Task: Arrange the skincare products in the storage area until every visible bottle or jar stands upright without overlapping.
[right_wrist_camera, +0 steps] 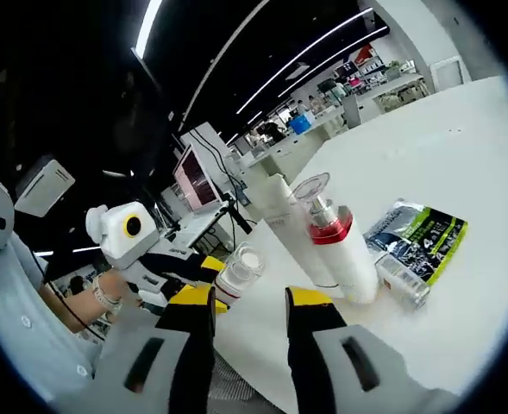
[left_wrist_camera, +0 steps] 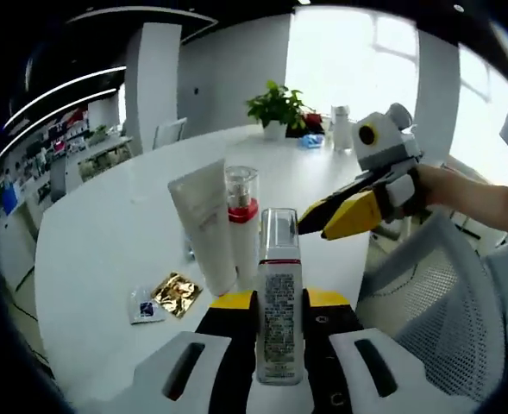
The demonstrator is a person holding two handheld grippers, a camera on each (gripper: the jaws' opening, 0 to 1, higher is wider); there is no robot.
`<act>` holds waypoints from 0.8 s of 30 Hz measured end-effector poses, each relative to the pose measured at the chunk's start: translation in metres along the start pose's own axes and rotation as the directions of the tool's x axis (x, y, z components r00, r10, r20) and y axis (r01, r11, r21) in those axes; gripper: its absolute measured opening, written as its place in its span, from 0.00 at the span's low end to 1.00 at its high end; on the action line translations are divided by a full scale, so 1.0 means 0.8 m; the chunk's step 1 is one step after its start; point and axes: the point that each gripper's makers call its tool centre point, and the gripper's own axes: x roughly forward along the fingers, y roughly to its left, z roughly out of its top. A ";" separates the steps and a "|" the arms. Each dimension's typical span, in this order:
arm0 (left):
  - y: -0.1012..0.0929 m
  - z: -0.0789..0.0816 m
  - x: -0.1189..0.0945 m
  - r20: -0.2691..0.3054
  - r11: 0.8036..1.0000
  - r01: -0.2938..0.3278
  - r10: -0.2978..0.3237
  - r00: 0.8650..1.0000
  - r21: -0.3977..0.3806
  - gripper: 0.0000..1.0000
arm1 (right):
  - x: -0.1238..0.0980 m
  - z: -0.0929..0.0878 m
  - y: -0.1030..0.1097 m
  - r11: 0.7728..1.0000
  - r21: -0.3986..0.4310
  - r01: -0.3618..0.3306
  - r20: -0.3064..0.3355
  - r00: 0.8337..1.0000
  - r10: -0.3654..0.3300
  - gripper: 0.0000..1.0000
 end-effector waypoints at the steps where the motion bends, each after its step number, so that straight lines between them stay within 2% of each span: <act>1: -0.001 0.003 0.001 0.010 1.000 0.002 -0.002 1.000 -0.004 0.16 | 0.001 0.006 0.004 1.000 0.020 -0.017 0.034 0.999 0.016 0.31; 5: -0.008 0.016 0.005 0.041 1.000 0.019 -0.018 0.999 -0.009 0.16 | 0.001 0.014 0.005 0.997 0.066 -0.046 0.072 0.997 0.041 0.31; 8: -0.012 0.022 0.007 0.064 0.999 0.036 -0.034 0.997 -0.021 0.16 | -0.001 0.028 0.008 0.986 0.139 -0.093 0.149 0.986 0.072 0.30; 10: -0.016 0.028 0.008 0.090 0.998 0.051 -0.046 0.995 -0.045 0.16 | -0.005 0.034 0.004 0.984 0.149 -0.093 0.177 0.982 0.066 0.30; 17: -0.026 0.041 0.009 0.147 0.988 0.113 -0.096 0.984 -0.108 0.16 | -0.008 0.042 0.010 0.977 0.172 -0.130 0.215 0.972 0.091 0.29; 19: -0.027 0.041 0.011 0.145 0.988 0.113 -0.098 0.985 -0.102 0.16 | -0.008 0.045 0.011 0.977 0.170 -0.131 0.228 0.969 0.091 0.28; 24: -0.031 0.035 0.016 0.135 0.988 0.123 -0.109 0.985 -0.098 0.16 | -0.006 0.045 0.015 0.980 0.151 -0.130 0.213 0.972 0.097 0.23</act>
